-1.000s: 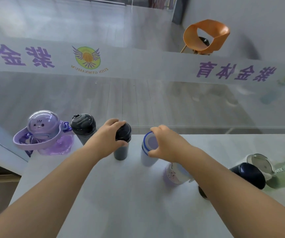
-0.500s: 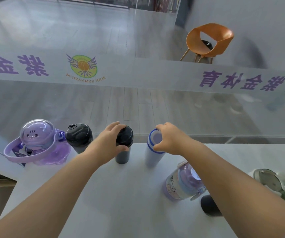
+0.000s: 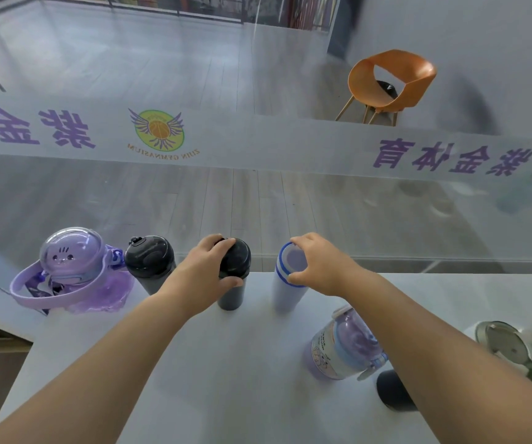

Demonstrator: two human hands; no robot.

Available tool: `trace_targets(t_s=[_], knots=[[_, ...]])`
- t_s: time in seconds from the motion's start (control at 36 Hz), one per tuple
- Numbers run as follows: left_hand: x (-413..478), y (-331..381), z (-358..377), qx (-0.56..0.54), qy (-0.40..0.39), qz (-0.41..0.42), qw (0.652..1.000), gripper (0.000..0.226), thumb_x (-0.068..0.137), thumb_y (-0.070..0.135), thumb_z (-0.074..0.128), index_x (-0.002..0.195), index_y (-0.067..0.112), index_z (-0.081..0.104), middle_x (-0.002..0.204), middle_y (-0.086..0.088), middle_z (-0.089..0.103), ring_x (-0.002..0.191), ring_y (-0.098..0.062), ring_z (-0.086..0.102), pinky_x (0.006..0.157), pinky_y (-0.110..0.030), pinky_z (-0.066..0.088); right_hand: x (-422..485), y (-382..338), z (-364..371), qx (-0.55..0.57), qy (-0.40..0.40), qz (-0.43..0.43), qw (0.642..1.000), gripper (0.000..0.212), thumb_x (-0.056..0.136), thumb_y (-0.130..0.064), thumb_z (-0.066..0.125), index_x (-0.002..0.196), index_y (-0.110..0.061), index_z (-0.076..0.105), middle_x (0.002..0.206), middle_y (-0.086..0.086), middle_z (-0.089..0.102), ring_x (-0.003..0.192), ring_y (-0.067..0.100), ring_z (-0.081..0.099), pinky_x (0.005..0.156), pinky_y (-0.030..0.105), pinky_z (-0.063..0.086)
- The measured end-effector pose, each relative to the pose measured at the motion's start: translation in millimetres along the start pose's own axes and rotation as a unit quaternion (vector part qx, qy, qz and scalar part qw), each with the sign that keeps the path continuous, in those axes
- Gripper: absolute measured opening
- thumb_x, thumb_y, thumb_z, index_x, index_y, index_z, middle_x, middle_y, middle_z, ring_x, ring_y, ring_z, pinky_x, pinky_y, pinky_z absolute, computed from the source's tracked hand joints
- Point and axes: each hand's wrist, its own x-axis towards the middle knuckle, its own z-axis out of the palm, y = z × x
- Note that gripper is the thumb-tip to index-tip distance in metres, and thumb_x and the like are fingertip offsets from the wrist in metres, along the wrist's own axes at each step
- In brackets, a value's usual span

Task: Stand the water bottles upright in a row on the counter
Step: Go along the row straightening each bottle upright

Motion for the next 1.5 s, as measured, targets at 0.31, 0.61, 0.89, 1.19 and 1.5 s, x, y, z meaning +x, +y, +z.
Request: trace_targets(t_s=[0.31, 0.61, 0.89, 1.19, 1.5], knots=[[-6, 5, -13, 0.051, -0.004, 0.009, 0.999, 0.062, 0.078, 0.043, 0.067, 0.132, 0.023, 0.044, 0.142, 0.004, 0.038, 0.122, -0.022, 0.043, 0.101, -0.04, 0.041, -8, 0, -8, 0.002, 0.02, -0.001, 1.0, 0.076, 0.08, -0.038, 0.067, 0.143, -0.012, 0.033, 0.147, 0.007, 0.034, 0.133, 0.025, 0.034, 0.104, 0.035, 0.034], [-41, 25, -32, 0.103, 0.018, 0.064, 0.992, 0.033, 0.081, 0.047, 0.061, 0.109, 0.029, 0.059, 0.109, 0.009, 0.064, 0.098, -0.016, 0.06, 0.083, -0.037, 0.05, -76, 7, -33, -0.022, 0.085, 0.005, 0.996, 0.053, 0.083, -0.039, 0.066, 0.128, -0.017, 0.051, 0.119, 0.003, 0.063, 0.101, 0.019, 0.059, 0.09, 0.037, 0.049], [-62, 59, 1, 0.086, -0.039, 0.13, 0.987, 0.024, 0.08, 0.049, 0.06, 0.1, 0.036, 0.06, 0.094, 0.022, 0.059, 0.083, -0.003, 0.059, 0.073, -0.025, 0.048, -164, 39, -35, -0.029, 0.14, 0.096, 0.985, 0.046, 0.083, -0.042, 0.064, 0.124, -0.025, 0.053, 0.115, -0.008, 0.061, 0.096, 0.012, 0.057, 0.084, 0.03, 0.048], [-58, 121, 43, 0.054, -0.048, 0.189, 0.979, 0.05, 0.076, 0.052, 0.064, 0.12, 0.033, 0.052, 0.121, 0.011, 0.055, 0.101, -0.016, 0.058, 0.084, -0.033, 0.048, -224, 107, -29, -0.064, 0.156, 0.135, 0.976, 0.054, 0.076, -0.049, 0.067, 0.122, -0.023, 0.055, 0.121, -0.005, 0.057, 0.113, 0.014, 0.049, 0.099, 0.03, 0.039], [-51, 161, 79, 0.041, -0.128, 0.121, 0.984, 0.07, 0.07, 0.059, 0.065, 0.131, 0.043, 0.035, 0.134, 0.013, 0.04, 0.117, -0.014, 0.045, 0.096, -0.035, 0.044, -219, 138, -32, -0.015, 0.095, 0.066, 0.993, 0.056, 0.075, -0.057, 0.062, 0.124, -0.031, 0.05, 0.116, -0.014, 0.054, 0.1, 0.005, 0.045, 0.086, 0.024, 0.036]])
